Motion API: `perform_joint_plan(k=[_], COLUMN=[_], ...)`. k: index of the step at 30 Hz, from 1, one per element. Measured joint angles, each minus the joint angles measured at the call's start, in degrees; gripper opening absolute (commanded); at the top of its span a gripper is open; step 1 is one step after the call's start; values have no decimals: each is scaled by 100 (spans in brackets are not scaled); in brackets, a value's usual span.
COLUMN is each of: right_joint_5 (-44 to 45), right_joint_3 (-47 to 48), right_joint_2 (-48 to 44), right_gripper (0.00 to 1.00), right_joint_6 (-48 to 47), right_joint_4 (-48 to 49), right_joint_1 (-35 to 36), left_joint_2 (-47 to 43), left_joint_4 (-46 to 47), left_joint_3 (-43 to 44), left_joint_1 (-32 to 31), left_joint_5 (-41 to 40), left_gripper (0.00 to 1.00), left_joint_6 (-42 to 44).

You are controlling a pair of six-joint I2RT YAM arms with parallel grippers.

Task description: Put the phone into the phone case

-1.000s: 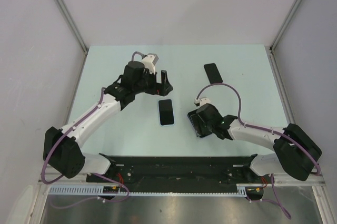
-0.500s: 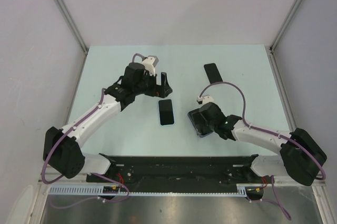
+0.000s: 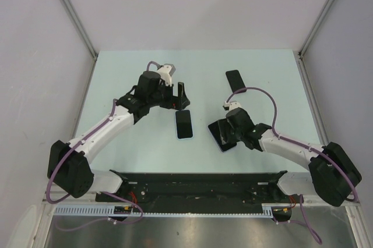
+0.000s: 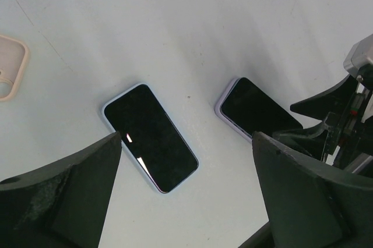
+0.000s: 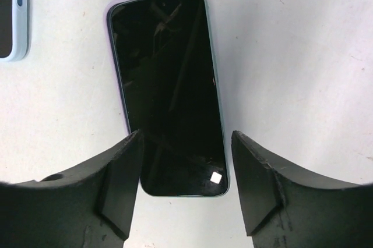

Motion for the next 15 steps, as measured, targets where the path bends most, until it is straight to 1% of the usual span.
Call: perform_joint_plan(k=[5, 10, 15], right_joint_5=[-118, -214, -188], right_joint_3=[2, 83, 118], right_joint_2=[308, 656, 734], right_gripper=[63, 56, 51], right_joint_6=[31, 164, 459], right_joint_4=[101, 275, 372], right_joint_1=[-127, -98, 24], left_joint_2=[-2, -4, -4], left_joint_4=[2, 15, 15], left_joint_3=[-114, -341, -514], left_joint_1=[0, -22, -76], left_joint_5=[55, 118, 199], left_gripper=[93, 90, 88], left_joint_6=[-31, -153, -256])
